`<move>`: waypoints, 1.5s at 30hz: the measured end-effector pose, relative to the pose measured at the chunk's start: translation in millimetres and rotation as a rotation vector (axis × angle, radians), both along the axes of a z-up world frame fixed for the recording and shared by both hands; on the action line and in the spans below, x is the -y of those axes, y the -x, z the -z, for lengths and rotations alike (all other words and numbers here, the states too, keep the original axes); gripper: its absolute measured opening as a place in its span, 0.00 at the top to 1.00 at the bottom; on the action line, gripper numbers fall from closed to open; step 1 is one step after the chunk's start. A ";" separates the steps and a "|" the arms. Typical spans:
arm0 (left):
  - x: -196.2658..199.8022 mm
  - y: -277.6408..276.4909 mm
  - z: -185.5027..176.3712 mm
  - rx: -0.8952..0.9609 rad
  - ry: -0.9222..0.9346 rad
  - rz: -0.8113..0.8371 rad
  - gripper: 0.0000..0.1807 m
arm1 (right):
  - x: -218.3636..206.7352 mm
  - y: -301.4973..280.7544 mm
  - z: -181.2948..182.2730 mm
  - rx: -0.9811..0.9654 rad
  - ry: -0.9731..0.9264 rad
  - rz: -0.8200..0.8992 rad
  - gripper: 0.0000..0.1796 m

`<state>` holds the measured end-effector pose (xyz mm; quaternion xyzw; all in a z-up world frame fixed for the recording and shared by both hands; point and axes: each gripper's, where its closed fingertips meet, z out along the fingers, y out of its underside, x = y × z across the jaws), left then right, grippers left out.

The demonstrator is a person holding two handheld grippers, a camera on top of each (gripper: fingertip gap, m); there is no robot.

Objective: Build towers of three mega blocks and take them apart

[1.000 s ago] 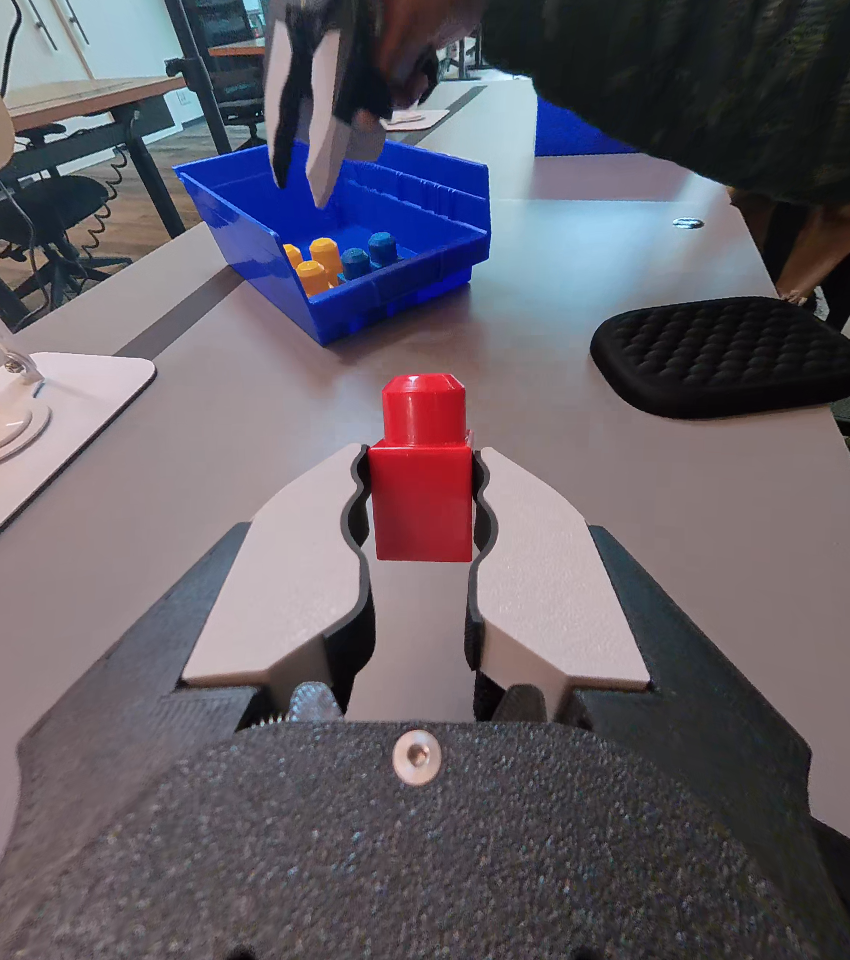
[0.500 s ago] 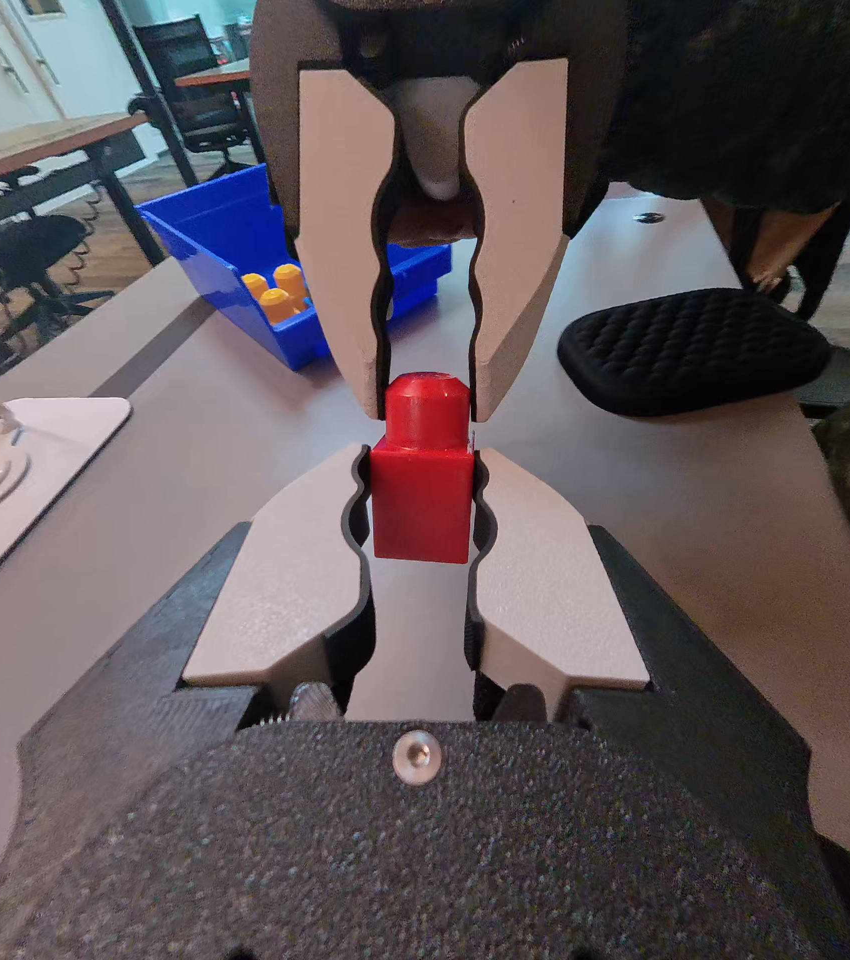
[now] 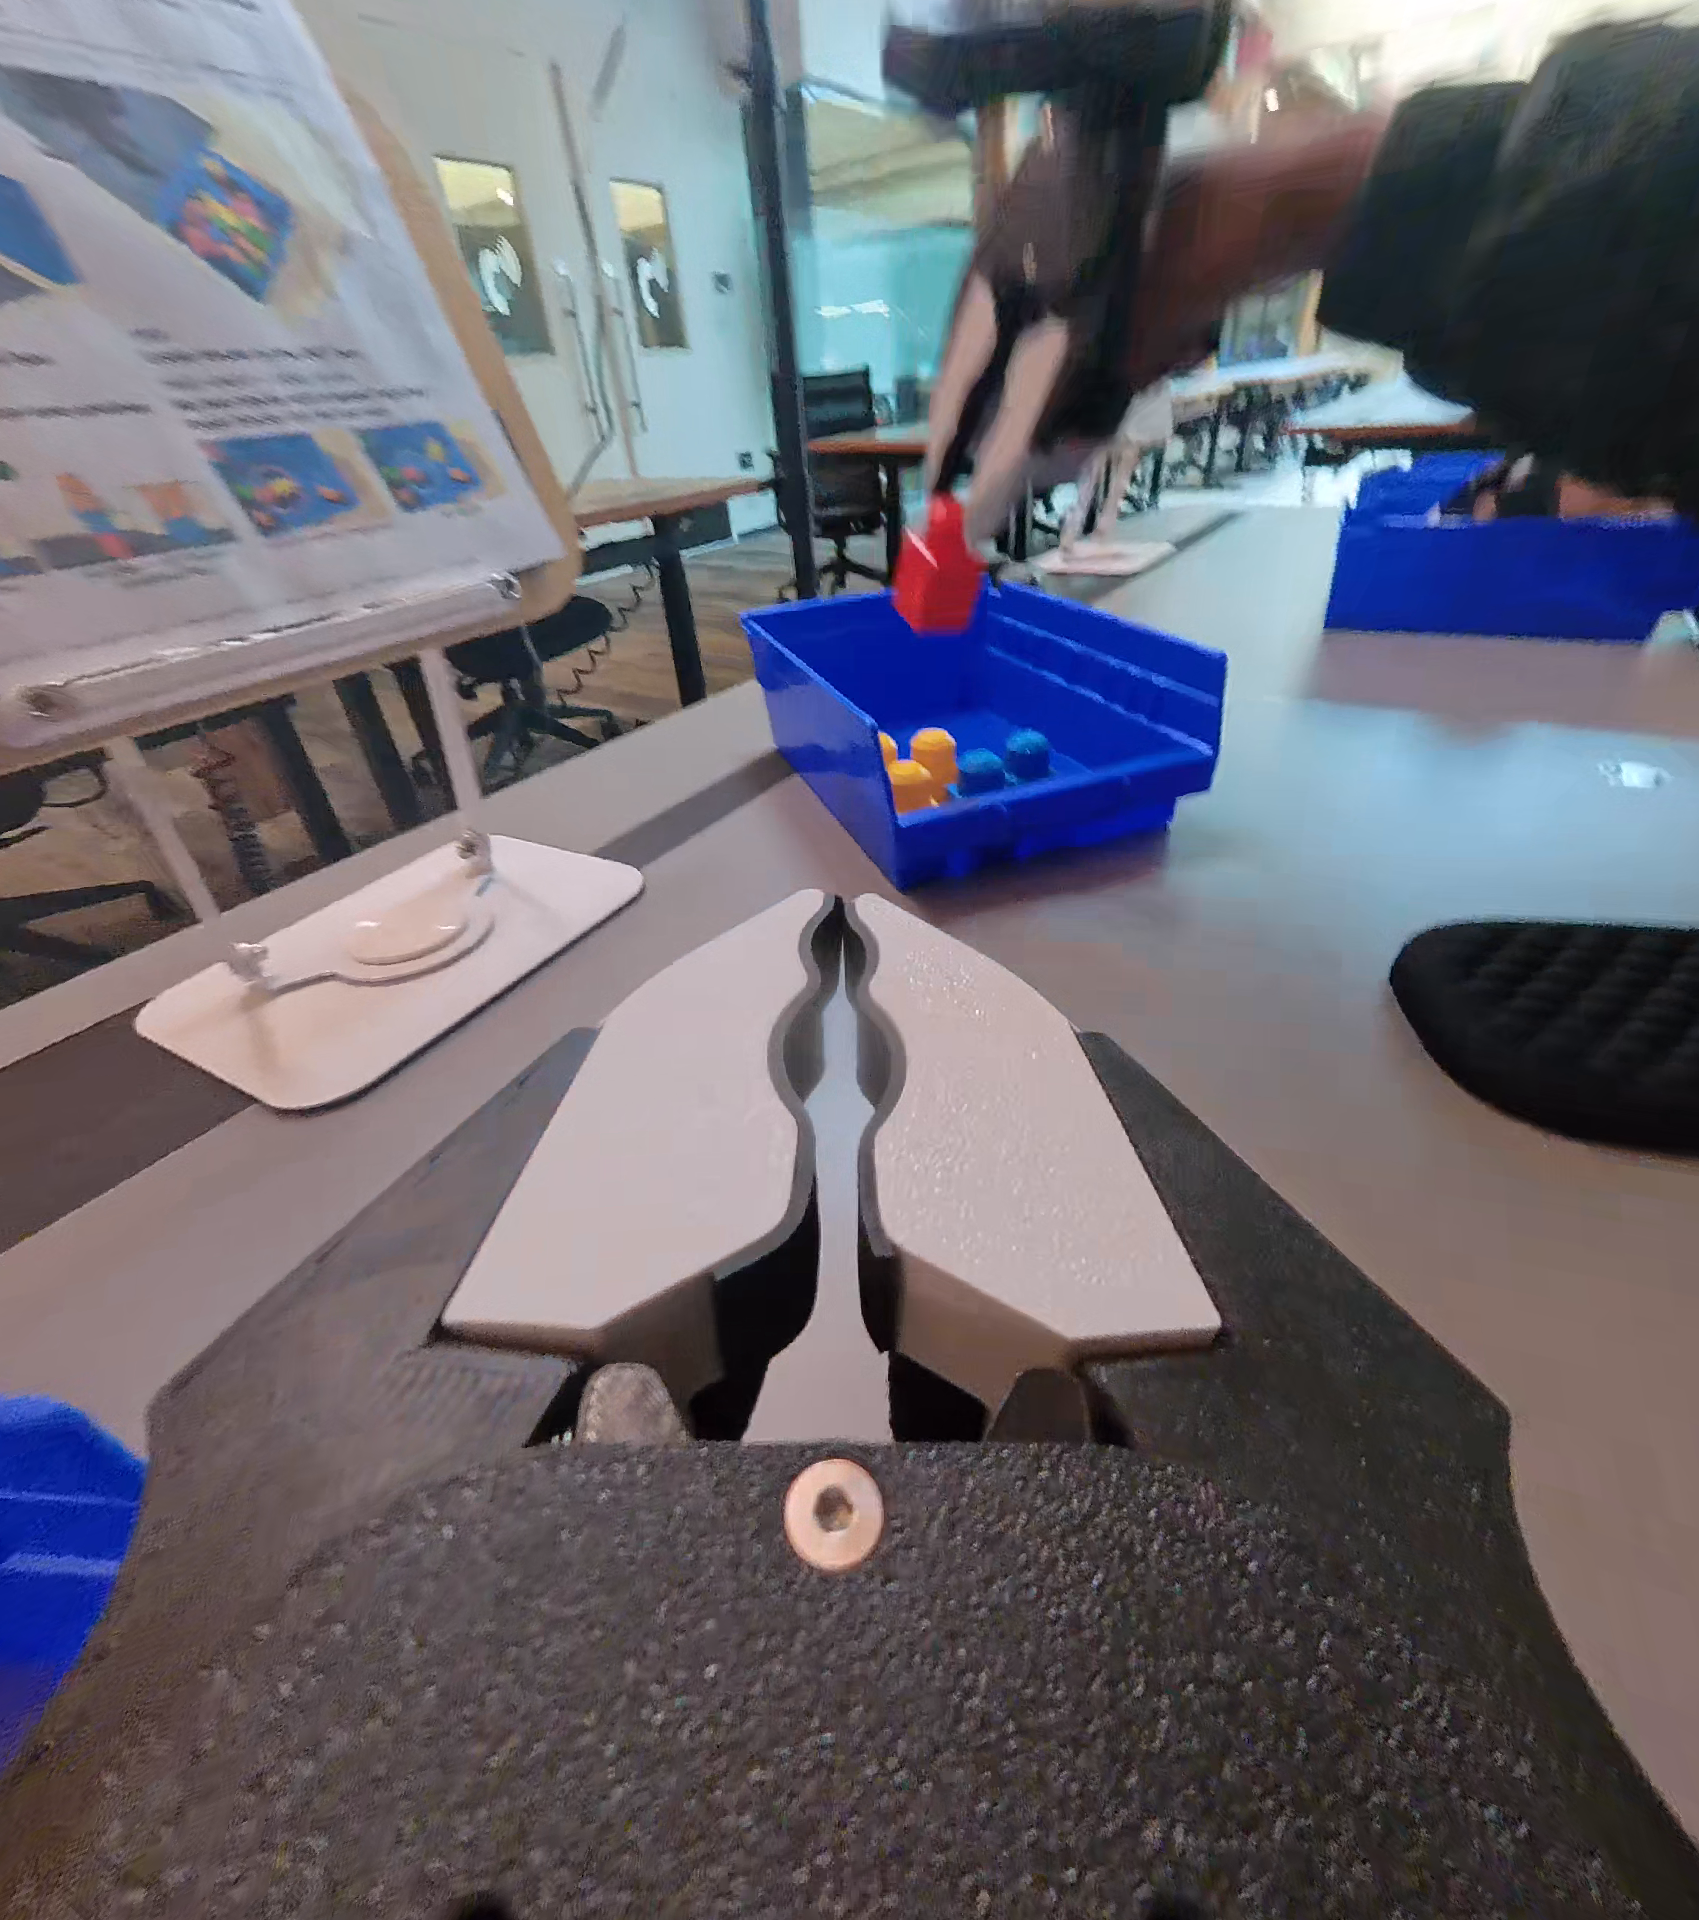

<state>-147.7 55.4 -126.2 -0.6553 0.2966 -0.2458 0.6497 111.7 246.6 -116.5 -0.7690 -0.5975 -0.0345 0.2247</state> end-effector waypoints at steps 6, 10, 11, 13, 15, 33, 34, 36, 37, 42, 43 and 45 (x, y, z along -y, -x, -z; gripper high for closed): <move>-12.5 33.0 -13.8 0.123 -0.017 -0.120 1.00 | -23.8 -55.2 87.5 0.006 0.195 0.179 0.84; -20.6 49.6 -13.6 0.144 -0.023 -0.199 1.00 | -17.9 -63.2 125.2 0.052 0.296 0.192 0.84; -22.2 52.6 -13.4 0.144 -0.026 -0.214 1.00 | -15.7 -63.2 130.7 0.052 0.318 0.191 0.84; -25.0 57.2 -12.4 0.144 -0.027 -0.240 1.00 | -17.0 -59.5 132.4 0.021 0.319 0.181 0.84; -28.7 62.2 -9.8 0.135 -0.026 -0.275 1.00 | -16.2 -58.8 131.6 0.012 0.317 0.172 0.84; -80.9 300.2 -17.6 -0.156 0.256 -0.814 0.84 | 125.5 99.2 -28.2 -1.070 -0.237 -0.058 0.69; -88.1 303.1 -11.2 -0.191 0.287 -0.812 0.81 | 137.5 106.7 -22.3 -1.096 -0.214 -0.065 0.70; -104.0 304.8 4.6 -0.326 0.319 -0.817 0.76 | 154.9 118.8 -12.2 -1.144 -0.186 -0.076 0.70; -112.3 305.9 13.1 -0.405 0.329 -0.827 0.74 | 160.2 123.1 -7.5 -1.159 -0.186 -0.080 0.70; -150.3 309.6 53.1 -0.579 0.444 -0.877 0.72 | 168.6 130.0 9.3 -1.228 -0.285 -0.087 0.69; -157.3 310.3 59.7 -0.603 0.449 -0.893 0.72 | 168.9 130.0 12.3 -1.231 -0.298 -0.082 0.69; -170.5 308.1 74.8 -0.648 0.453 -0.913 0.71 | 169.0 131.4 17.9 -1.217 -0.314 -0.077 0.69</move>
